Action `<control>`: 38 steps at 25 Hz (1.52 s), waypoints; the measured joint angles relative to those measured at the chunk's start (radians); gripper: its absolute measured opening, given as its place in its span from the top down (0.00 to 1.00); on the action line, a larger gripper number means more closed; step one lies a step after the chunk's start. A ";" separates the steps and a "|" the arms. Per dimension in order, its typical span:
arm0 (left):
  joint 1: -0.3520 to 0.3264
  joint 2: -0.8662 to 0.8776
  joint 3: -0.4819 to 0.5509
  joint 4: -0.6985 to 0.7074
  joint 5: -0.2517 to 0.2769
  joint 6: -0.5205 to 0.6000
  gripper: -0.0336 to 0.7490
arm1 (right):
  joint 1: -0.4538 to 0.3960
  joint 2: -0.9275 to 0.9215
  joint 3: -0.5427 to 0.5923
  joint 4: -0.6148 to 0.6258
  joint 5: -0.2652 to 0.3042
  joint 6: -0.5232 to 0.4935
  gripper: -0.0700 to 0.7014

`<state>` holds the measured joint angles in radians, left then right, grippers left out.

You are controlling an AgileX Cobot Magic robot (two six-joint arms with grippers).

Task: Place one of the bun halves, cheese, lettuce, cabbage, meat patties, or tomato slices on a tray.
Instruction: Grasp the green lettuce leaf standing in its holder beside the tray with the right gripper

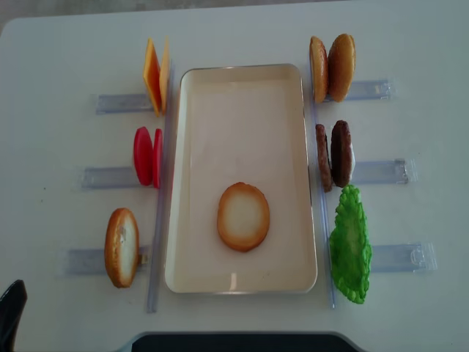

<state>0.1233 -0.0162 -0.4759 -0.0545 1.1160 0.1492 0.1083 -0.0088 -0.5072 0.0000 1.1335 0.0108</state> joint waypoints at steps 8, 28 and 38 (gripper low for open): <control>0.000 0.000 0.000 0.000 0.000 0.000 0.27 | 0.000 0.000 0.000 0.000 0.000 0.000 0.22; 0.000 0.000 0.000 0.000 -0.001 0.000 0.27 | 0.000 0.208 -0.056 -0.034 0.038 0.024 0.22; 0.000 0.000 0.000 0.000 -0.002 0.000 0.27 | 0.000 0.823 -0.385 -0.051 0.083 0.089 0.22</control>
<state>0.1233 -0.0162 -0.4759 -0.0545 1.1142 0.1492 0.1083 0.8142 -0.8925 -0.0510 1.2167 0.0999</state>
